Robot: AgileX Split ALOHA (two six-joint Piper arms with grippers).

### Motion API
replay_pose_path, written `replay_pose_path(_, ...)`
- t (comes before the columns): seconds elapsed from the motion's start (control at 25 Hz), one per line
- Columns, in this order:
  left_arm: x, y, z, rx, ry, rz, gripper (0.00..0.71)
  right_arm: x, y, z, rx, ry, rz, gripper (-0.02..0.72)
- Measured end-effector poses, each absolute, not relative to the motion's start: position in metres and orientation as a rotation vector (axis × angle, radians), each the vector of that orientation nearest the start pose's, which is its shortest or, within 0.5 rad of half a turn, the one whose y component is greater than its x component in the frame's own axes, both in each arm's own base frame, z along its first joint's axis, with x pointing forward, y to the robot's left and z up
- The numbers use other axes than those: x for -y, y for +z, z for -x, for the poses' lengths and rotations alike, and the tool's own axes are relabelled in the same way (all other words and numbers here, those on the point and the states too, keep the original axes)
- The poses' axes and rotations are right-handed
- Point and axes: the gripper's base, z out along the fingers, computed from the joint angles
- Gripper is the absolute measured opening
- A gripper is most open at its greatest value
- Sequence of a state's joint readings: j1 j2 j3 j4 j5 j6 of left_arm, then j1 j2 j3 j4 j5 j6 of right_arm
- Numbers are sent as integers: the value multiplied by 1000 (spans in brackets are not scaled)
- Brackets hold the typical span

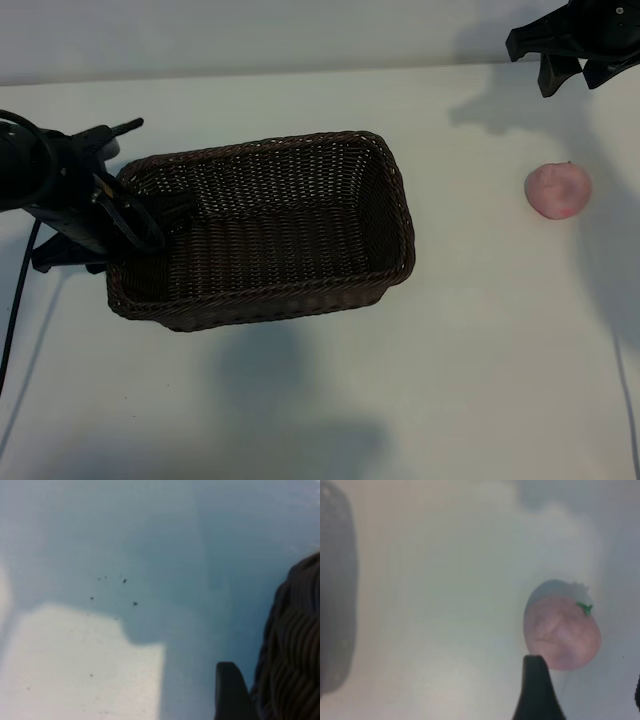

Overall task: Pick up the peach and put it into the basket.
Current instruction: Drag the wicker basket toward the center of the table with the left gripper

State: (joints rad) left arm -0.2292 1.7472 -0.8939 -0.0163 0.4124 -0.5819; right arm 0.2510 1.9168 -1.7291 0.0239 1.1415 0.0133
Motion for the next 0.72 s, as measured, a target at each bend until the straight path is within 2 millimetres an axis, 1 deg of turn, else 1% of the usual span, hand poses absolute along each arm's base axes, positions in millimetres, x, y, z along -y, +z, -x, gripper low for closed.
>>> replay_pose_path(0.08,73,161,-309,-2696,-254,510,367,-105,286,-400,-2798,94,325,465)
replay_pose_path(0.36,70,206,-302,-2543,-333,493,367,-105,286,-400,-2798,94,325,465)
replay_pose_path(0.4,69,213,-302,-2521,-344,499,350,-105,286,-400,-2798,94,325,465)
replay_pose_path(0.44,66,219,-301,-2504,-352,498,298,-105,286,-400,-2798,94,325,465)
replay_pose_path(0.48,65,224,-301,-2490,-359,493,304,-105,286,-400,-2798,94,325,465)
replay_pose_path(0.64,62,241,-305,-2441,-401,452,305,-105,286,-400,-2798,94,325,465)
replay_pose_path(0.72,65,247,-308,-2423,-451,452,305,-105,286,-400,-2798,94,325,465)
